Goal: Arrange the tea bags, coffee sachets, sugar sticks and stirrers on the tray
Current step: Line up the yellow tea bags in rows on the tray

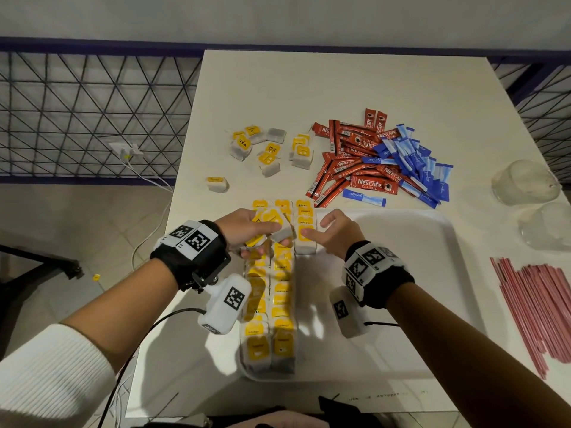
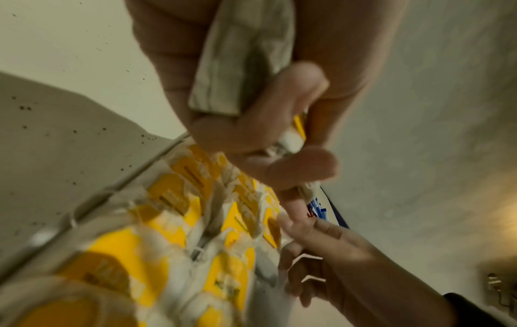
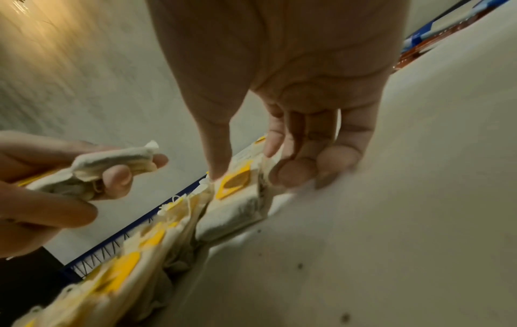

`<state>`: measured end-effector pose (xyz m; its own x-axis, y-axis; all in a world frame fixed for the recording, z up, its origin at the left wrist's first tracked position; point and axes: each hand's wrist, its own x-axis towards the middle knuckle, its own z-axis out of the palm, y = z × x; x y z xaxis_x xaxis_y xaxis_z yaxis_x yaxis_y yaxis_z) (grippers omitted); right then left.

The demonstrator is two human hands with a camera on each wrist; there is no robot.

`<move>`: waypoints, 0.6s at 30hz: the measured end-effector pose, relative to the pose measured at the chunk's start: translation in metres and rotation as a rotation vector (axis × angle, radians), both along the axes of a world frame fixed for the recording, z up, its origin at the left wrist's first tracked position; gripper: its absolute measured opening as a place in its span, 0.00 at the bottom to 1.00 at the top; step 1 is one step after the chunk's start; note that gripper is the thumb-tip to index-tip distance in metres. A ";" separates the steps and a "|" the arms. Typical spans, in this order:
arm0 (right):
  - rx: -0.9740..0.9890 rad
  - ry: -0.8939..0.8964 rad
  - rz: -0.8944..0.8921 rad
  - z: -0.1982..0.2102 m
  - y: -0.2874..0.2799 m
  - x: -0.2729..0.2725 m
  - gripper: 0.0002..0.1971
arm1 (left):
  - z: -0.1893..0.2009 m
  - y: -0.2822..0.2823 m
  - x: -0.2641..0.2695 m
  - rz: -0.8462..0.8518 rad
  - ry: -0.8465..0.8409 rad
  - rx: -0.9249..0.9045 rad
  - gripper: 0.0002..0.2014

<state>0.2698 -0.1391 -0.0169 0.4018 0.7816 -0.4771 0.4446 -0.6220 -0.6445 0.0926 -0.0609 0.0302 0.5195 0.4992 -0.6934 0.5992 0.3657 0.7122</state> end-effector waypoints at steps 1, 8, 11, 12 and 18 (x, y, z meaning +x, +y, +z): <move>0.040 -0.041 -0.017 0.003 0.000 0.001 0.19 | -0.001 0.000 0.001 -0.009 0.006 0.010 0.12; 0.214 0.282 0.064 0.028 0.004 0.006 0.08 | -0.003 0.001 0.019 -0.105 0.068 0.107 0.12; 0.252 0.245 0.132 0.030 0.004 0.005 0.05 | -0.003 -0.001 0.029 -0.136 0.076 0.131 0.13; 0.259 0.228 0.148 0.030 0.003 0.006 0.05 | -0.003 -0.002 0.031 -0.142 0.076 0.136 0.13; 0.212 0.285 0.142 0.032 -0.002 0.017 0.08 | -0.005 -0.010 0.043 -0.172 0.086 0.128 0.15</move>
